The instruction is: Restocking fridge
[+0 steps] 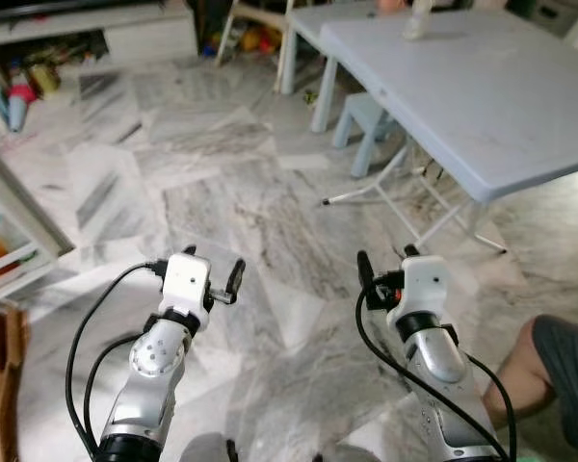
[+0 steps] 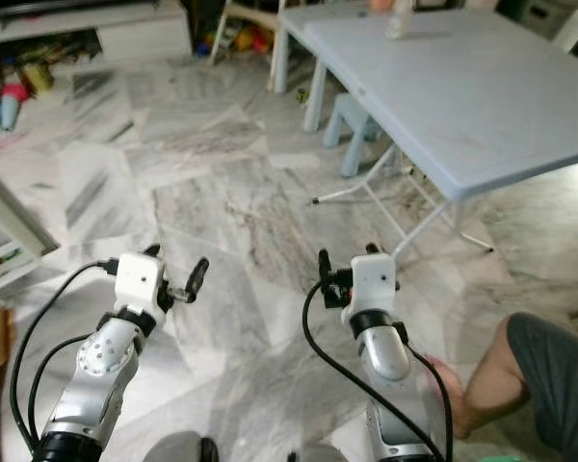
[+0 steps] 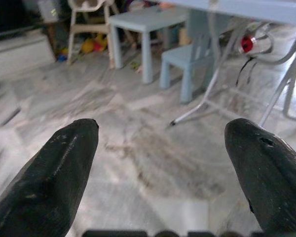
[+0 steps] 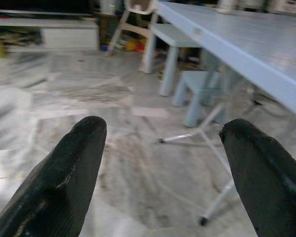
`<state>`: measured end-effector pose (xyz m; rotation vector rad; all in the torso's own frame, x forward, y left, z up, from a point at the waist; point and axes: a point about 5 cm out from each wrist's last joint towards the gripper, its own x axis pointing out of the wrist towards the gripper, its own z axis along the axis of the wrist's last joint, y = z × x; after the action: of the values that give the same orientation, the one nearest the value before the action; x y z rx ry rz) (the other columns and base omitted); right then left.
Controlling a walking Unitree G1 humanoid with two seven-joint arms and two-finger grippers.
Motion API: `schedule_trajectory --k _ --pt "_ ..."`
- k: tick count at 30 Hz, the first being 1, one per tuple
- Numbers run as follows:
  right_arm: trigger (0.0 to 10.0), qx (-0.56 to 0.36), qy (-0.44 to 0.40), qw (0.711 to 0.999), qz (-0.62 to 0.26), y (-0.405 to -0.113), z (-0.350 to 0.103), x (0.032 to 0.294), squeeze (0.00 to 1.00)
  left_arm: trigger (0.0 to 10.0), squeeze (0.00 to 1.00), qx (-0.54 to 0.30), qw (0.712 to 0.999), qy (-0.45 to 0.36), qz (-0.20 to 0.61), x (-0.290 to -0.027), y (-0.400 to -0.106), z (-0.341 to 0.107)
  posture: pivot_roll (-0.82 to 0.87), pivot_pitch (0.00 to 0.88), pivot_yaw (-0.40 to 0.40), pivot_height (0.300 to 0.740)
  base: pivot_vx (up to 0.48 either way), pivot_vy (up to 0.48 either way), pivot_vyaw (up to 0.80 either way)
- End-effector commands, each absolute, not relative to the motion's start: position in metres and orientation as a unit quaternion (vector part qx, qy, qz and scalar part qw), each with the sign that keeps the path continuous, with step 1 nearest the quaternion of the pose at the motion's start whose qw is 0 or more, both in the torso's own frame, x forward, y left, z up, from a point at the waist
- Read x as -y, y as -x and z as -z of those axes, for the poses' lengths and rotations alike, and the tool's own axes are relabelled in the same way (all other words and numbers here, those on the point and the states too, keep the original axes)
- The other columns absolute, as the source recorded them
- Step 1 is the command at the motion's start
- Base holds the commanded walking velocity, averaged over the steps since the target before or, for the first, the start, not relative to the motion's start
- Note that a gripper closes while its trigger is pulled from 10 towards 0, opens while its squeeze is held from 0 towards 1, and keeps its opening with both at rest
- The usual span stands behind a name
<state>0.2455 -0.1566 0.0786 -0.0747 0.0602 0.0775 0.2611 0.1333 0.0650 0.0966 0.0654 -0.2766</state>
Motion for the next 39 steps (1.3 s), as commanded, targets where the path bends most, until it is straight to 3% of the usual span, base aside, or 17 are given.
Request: schedule_trajectory --k 1,11,39 --pt "10.0 -0.031 0.044 0.998 -0.022 -0.246 -0.079 0.166 0.0 10.0 0.0 -0.033 0.988 -0.048 0.145 -0.126 -0.262 -0.065 -0.08 0.027 -0.022 0.74 0.48 0.0 0.0" --pt "10.0 -0.019 0.054 0.998 -0.02 -0.245 -0.082 0.167 0.0 10.0 0.0 -0.018 0.985 -0.061 0.163 -0.117 -0.271 -0.074 -0.1 0.041 0.007 0.74 0.48 0.0 0.22" --pt "10.0 -0.011 0.054 0.998 -0.025 -0.252 -0.077 0.162 0.0 10.0 0.0 -0.034 0.994 -0.091 0.045 -0.16 -0.271 -0.068 -0.07 0.002 0.017 0.74 0.458 0.0 0.58"
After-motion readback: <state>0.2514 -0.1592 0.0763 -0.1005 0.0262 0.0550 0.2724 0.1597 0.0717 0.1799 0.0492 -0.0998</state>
